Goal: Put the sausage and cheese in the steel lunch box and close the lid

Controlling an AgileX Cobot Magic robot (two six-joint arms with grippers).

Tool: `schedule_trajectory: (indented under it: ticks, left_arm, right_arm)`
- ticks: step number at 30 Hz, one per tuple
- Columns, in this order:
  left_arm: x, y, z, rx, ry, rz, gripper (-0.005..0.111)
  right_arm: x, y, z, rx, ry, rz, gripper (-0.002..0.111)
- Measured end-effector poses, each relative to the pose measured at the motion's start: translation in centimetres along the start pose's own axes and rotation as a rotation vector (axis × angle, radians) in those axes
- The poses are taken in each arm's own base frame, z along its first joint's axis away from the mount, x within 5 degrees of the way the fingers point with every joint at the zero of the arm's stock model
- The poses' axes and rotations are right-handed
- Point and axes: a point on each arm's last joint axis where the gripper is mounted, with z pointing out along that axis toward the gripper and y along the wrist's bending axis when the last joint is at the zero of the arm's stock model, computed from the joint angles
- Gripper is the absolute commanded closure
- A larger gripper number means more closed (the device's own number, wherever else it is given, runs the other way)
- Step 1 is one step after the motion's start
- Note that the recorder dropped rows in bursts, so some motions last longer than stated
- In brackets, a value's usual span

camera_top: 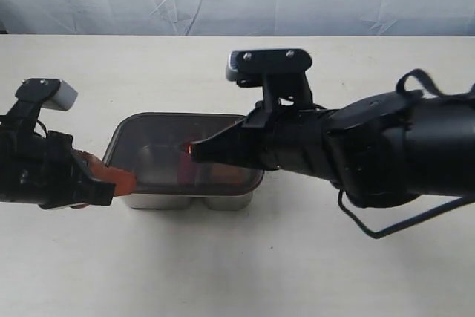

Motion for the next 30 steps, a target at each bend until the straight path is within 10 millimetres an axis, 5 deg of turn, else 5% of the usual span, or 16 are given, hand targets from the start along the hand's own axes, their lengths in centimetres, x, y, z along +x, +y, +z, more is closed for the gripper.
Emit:
schedule_trajectory:
  ticks: [9,21,30]
  left_arm:
    - [-0.2,-2.9,-3.2,0.094,-0.101,0.101,0.107]
    - [2.0,-8.4,-10.9,0.165,-0.373,0.214,0.107]
    - [5.2,-11.1,-15.1,0.205,-0.570,0.299,0.107]
  right_arm:
    - [-2.6,-0.7,-5.4,-0.016,-0.170,0.043,0.109]
    - [0.4,-4.8,-11.8,0.055,-0.291,0.088,0.109]
    - [1.2,-5.9,-14.2,0.033,-0.358,0.115,0.109]
